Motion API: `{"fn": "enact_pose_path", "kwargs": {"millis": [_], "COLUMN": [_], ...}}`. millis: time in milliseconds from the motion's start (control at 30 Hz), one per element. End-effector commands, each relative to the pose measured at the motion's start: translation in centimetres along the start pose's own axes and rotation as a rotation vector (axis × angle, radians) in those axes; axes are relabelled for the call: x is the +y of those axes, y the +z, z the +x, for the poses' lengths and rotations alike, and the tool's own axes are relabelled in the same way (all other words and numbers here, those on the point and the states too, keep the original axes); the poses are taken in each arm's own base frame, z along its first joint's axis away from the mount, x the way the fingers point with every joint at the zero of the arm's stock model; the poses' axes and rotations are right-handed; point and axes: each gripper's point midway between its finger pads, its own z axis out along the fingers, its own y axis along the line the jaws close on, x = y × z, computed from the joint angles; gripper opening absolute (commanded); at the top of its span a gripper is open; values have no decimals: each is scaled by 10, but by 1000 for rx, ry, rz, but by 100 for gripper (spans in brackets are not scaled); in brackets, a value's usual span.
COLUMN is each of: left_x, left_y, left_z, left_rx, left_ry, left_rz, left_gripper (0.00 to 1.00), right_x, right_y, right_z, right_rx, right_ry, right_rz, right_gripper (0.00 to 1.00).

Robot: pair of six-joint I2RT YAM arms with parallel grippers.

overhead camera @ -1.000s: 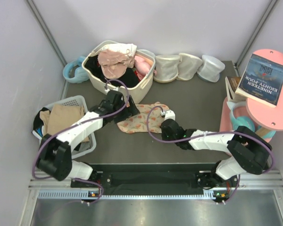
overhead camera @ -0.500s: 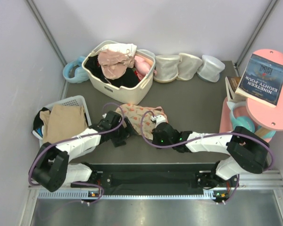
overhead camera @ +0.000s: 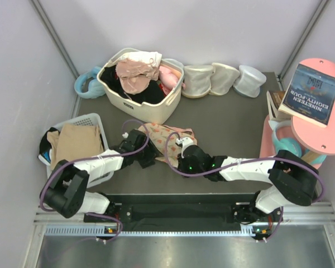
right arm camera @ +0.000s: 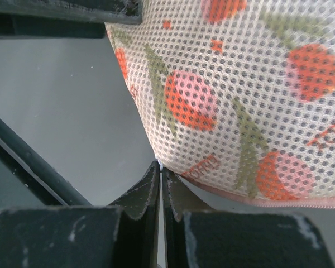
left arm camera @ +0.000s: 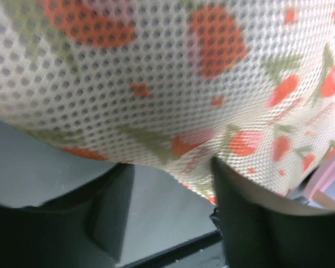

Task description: Unzip the laundry bag and remove the bra

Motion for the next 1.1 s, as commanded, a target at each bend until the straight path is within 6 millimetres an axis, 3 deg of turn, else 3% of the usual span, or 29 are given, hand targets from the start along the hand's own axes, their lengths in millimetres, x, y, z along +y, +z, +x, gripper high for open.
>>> {"fn": "enact_pose_path", "kwargs": {"millis": [0, 100, 267, 300, 400, 667, 900, 1067], "left_x": [-17, -13, -12, -11, -9, -6, -1, -14], "left_y": [5, 7, 8, 8, 8, 7, 4, 6], "left_z": [-16, -17, -21, -22, -26, -30, -40, -39], "left_rx": [-63, -73, -86, -90, -105, -110, -150, -136], "left_ry": [-5, -2, 17, 24, 40, 83, 142, 208], "left_rz": [41, 24, 7, -1, -21, -49, -83, -31], "left_gripper": [54, 32, 20, 12, 0, 0, 0, 0], "right_x": [28, 25, 12, 9, 4, -10, -39, -51], "right_y": [-4, -5, -10, -10, -12, -21, -33, -39], "right_z": [-28, -24, -19, -19, -18, -15, -7, -4], "right_rx": [-77, -68, -54, -54, -47, -33, -31, -23], "right_ry": [-8, -1, 5, 8, 5, -8, 4, -13], "right_rz": [-85, -73, -14, -2, 17, 71, 152, 171], "right_gripper": [0, 0, 0, 0, 0, 0, 0, 0]}}
